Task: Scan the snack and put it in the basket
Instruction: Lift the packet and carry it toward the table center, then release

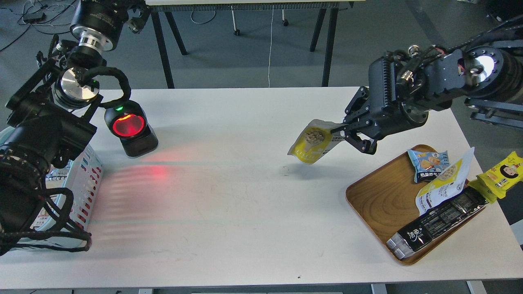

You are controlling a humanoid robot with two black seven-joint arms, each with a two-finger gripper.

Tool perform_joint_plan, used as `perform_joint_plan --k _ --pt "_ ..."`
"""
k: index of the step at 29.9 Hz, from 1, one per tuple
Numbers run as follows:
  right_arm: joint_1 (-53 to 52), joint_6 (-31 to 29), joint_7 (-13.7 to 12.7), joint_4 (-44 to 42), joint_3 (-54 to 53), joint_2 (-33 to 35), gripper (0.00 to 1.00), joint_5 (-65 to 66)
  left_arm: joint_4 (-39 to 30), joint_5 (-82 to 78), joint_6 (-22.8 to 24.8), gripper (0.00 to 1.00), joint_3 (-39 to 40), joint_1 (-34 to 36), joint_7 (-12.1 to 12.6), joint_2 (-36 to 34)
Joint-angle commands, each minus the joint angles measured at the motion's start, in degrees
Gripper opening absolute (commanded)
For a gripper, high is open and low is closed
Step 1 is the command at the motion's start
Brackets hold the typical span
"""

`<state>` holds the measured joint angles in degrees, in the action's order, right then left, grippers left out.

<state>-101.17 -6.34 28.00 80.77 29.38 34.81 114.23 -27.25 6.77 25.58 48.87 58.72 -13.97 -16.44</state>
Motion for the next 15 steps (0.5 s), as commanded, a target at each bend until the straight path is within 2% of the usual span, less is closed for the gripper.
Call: perform_joint_plan --k 1,15 --pt "0.0 0.0 0.0 -1.1 -0.4 -3.9 0.0 -2.3 0.0 0.0 0.0 1.0 0.0 -0.1 0.0 0.0" --pt "3.0 0.4 0.0 -5.0 -0.6 -14.8 0.0 -7.8 0.0 0.0 0.2 1.0 -0.1 -0.3 0.0 0.0"
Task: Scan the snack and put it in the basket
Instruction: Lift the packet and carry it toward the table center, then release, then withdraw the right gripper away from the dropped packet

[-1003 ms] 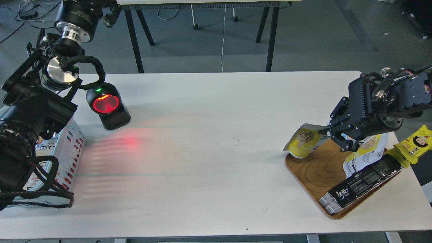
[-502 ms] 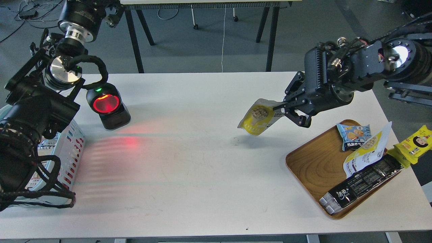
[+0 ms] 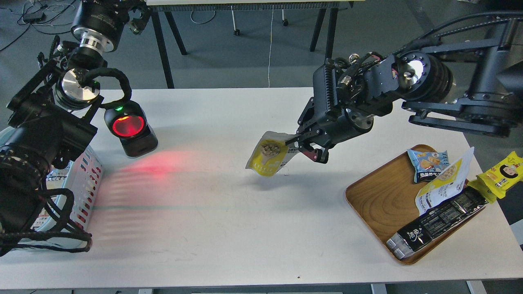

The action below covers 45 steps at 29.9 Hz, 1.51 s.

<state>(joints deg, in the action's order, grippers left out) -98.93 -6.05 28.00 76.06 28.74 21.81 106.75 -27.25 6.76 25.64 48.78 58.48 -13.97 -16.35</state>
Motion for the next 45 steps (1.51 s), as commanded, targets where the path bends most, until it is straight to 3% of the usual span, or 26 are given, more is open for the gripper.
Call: perform_joint_plan --k 1,14,20,26,30,38,44,45 --pt "1.2 0.0 0.0 -0.5 0.0 -2.6 0.0 -0.3 0.0 0.0 0.1 1.0 0.0 0.0 0.0 -0.1" --pt "3.5 0.0 0.0 -6.2 0.3 -9.5 0.01 -0.3 0.0 0.0 0.5 1.0 0.0 -0.3 0.0 -0.2" --pt "3.6 -0.2 0.0 -7.3 0.3 -10.2 0.14 -0.3 0.0 -0.1 0.6 1.0 0.0 -0.5 0.0 -0.6" --pt "3.4 -0.2 0.0 -7.2 0.3 -10.0 0.17 -0.4 0.0 0.0 0.6 1.0 0.0 -0.6 0.0 -0.4" --pt "2.2 0.4 0.0 -5.8 -1.9 -8.4 0.31 -1.8 -0.1 0.0 0.7 1.0 0.0 -0.3 0.0 -0.6" --pt "1.9 -0.3 0.0 -0.4 -13.3 5.8 0.7 -7.3 -0.3 -0.1 0.5 1.0 0.0 0.1 0.2 -0.4" --pt "2.7 -2.5 0.0 -0.6 -17.8 12.5 0.97 -20.7 -0.4 -1.8 0.5 1.0 -1.0 1.8 0.6 -1.0" --pt "3.0 -2.5 0.0 -0.6 -17.8 13.9 0.97 -23.8 -0.4 -3.1 0.6 1.0 -2.4 2.7 0.5 -1.3"
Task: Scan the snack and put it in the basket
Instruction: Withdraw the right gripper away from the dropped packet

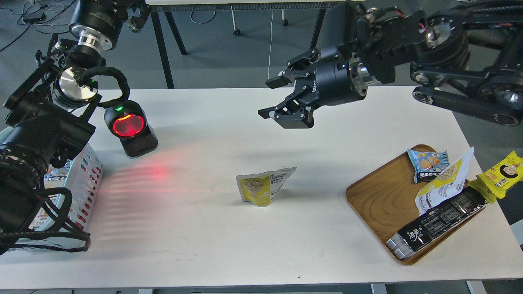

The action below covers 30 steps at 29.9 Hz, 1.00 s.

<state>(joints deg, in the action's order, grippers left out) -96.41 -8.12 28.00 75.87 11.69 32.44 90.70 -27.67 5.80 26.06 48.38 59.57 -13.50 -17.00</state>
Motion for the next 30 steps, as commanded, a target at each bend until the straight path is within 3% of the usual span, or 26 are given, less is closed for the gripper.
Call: perform_joint_plan --k 1,5,12,18,21,24,26,30 --pt "0.7 -0.4 0.0 -0.4 -0.9 4.8 0.97 -10.5 0.0 -3.2 0.2 1.0 -3.4 2.6 0.1 -1.0" --pt "1.1 -0.4 0.0 0.2 -2.8 9.6 0.98 -22.1 -2.8 -7.2 0.7 1.0 -9.8 6.2 0.1 -4.0" --pt "6.5 0.0 0.0 -1.6 -6.4 15.6 0.99 -38.1 -17.7 -20.6 0.7 0.99 -17.3 9.3 0.1 -14.1" --pt "13.7 -0.4 0.0 -10.6 -6.9 15.0 0.99 -60.2 -31.2 -43.0 0.1 0.93 -17.5 10.3 -0.6 -20.3" --pt "16.8 -0.6 0.0 -12.3 -7.8 14.9 0.99 -70.4 -36.3 -50.3 0.3 0.93 -17.9 11.6 -0.6 -20.8" --pt "20.9 -1.4 0.0 -14.6 -10.3 14.9 0.99 -81.4 -41.7 -58.3 1.8 0.85 -18.0 13.8 -1.0 -21.0" --pt "23.2 -3.7 0.0 -18.2 -13.1 13.9 0.99 -87.4 -45.1 -64.2 1.9 0.78 -18.1 15.0 -1.4 -20.7" --pt "27.3 -10.3 0.0 -26.5 -19.7 9.2 0.99 -97.1 -51.6 -79.9 1.9 0.78 -18.5 15.4 -1.5 -19.8"
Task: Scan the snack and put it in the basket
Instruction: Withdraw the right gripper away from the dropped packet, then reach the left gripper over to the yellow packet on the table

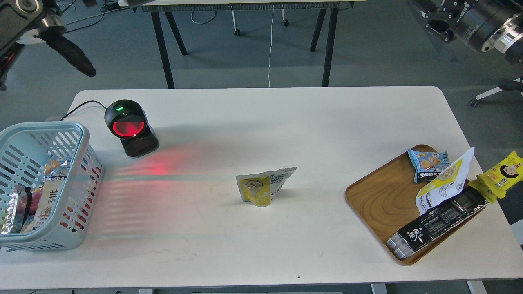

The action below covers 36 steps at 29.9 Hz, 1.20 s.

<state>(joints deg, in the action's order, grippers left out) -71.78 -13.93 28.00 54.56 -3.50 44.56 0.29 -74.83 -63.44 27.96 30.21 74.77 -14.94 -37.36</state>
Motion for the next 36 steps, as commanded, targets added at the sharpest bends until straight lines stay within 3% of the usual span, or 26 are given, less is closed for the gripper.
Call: perform_joint_plan --k 1,6,16,25,36 --pt "4.0 -6.2 0.0 -7.1 -6.1 -3.4 0.99 -9.1 -6.6 -15.6 0.0 0.78 -0.8 0.2 -0.2 1.1" --pt "12.0 -10.8 0.0 -11.3 -11.9 -7.2 0.99 -18.5 -14.4 -36.5 0.0 0.78 -4.0 -0.5 -1.0 3.7" --pt "22.4 -14.1 0.0 -12.5 -21.7 -12.8 1.0 -18.7 -16.3 -58.8 0.0 0.78 -14.6 -6.6 -1.8 11.0" --pt "22.8 -14.1 0.0 -13.7 -25.8 -13.4 0.99 -19.2 -15.7 -61.6 0.0 0.78 -21.4 -7.7 -1.8 11.6" --pt "23.6 -14.1 0.0 -16.5 -30.6 -18.1 1.0 -19.2 -12.2 -61.6 0.0 0.74 -22.2 -10.3 -1.8 11.3"
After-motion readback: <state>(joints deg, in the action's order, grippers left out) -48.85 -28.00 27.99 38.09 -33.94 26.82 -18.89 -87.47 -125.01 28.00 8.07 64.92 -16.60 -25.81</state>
